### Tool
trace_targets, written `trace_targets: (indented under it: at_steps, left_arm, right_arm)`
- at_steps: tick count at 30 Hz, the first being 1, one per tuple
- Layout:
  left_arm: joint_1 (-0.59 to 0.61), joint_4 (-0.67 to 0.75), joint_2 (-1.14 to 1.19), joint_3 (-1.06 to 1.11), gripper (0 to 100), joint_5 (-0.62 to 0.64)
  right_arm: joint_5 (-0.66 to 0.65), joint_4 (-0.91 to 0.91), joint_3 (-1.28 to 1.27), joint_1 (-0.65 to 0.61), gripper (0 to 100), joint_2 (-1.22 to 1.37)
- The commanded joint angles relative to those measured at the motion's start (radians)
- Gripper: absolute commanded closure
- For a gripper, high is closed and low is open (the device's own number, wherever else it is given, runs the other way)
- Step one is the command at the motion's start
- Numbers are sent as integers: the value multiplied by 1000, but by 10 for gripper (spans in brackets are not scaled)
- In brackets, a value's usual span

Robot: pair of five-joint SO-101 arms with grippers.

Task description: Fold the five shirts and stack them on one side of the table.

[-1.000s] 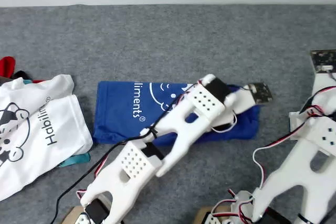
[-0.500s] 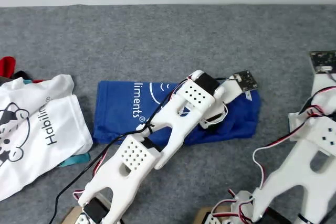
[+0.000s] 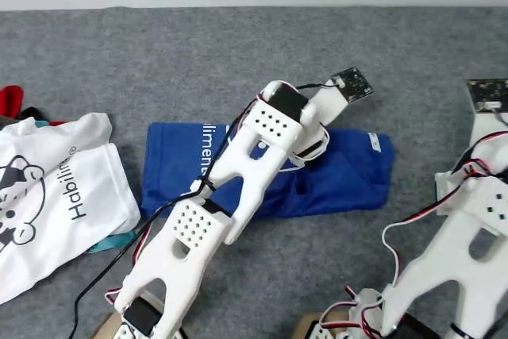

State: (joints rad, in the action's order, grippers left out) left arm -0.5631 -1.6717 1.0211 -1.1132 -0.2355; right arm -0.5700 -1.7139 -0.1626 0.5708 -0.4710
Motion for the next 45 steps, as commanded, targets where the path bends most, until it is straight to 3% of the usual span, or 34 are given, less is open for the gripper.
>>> trace_targets:
  at_steps: [1, 8, 17, 22, 29, 40, 45]
  left_arm:
    - [6, -49, -21, -18, 773, 6]
    - [-18, -84, -161, -12, 817, 8]
    - [-138, -81, -381, 395, 818, 2]
    - [-84, -57, -387, 490, 819, -2]
    - [-15, 110, -350, 631, 819, -2]
    - [-11, 109, -258, 593, 820, 0]
    - [-12, -37, -259, 463, 851, 5]
  right_arm:
    - [11, -5, 55, 7, 990, -50]
    - [11, -5, 55, 7, 990, -50]
    - [11, -5, 55, 7, 990, -50]
    - [11, -2, 55, 7, 990, -50]
    - [11, 7, 55, 5, 990, -41]
    - [9, 7, 55, -54, 990, -45]
    - [9, 4, 58, -76, 990, -48]
